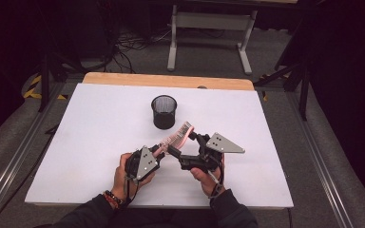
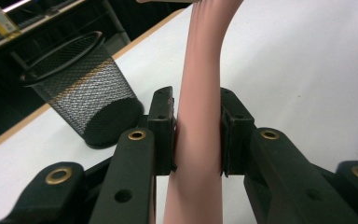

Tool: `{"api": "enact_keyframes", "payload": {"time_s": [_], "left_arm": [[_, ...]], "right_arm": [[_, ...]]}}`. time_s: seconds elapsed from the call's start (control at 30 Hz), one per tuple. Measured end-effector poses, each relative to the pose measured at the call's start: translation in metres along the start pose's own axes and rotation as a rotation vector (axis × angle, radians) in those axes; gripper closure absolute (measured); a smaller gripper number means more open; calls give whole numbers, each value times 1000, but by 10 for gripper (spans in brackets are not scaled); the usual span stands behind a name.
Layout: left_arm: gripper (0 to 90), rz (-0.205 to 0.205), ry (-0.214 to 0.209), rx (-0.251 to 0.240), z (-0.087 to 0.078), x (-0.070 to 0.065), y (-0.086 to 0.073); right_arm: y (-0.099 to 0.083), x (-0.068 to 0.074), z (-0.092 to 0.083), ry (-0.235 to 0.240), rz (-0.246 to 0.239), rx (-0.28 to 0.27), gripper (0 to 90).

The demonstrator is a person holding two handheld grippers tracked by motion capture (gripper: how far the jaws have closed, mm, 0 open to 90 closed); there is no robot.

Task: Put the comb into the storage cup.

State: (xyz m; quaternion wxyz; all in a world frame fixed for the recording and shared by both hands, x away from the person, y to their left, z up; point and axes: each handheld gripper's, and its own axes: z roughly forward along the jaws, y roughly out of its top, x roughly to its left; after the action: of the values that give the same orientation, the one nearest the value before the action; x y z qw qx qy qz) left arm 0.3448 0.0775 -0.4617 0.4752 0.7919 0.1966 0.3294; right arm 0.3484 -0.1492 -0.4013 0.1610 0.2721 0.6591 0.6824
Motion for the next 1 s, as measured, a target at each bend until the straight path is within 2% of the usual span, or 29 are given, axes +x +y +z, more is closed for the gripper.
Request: {"api": "enact_keyframes", "payload": {"time_s": [0.13,0.17,0.27,0.4,0.5,0.63,0.77,0.9,1.0], "left_arm": [[708,3,7,4,1,-1,-1],[705,7,27,-2,0,-1,-1],[697,2,21,-8,0,0,-1],[607,5,20,3,1,1,-2],[531,2,20,9,2,3,-2],[426,24,-26,15,5,7,-5],[288,10,-39,22,6,12,-7],[221,-2,-83,9,5,17,-9],[191,2,-94,2,3,21,-10]], "right_arm": [[1,5,2,1,-13,8,193],[2,6,2,-3,-19,9,194],[6,10,3,0,-33,10,195],[8,10,5,6,-34,16,195],[11,12,6,-7,-61,24,196],[14,11,6,-19,-75,29,196],[17,9,5,-41,-85,35,196],[19,7,4,-57,-103,38,196],[21,6,2,-68,-112,37,196]]}}
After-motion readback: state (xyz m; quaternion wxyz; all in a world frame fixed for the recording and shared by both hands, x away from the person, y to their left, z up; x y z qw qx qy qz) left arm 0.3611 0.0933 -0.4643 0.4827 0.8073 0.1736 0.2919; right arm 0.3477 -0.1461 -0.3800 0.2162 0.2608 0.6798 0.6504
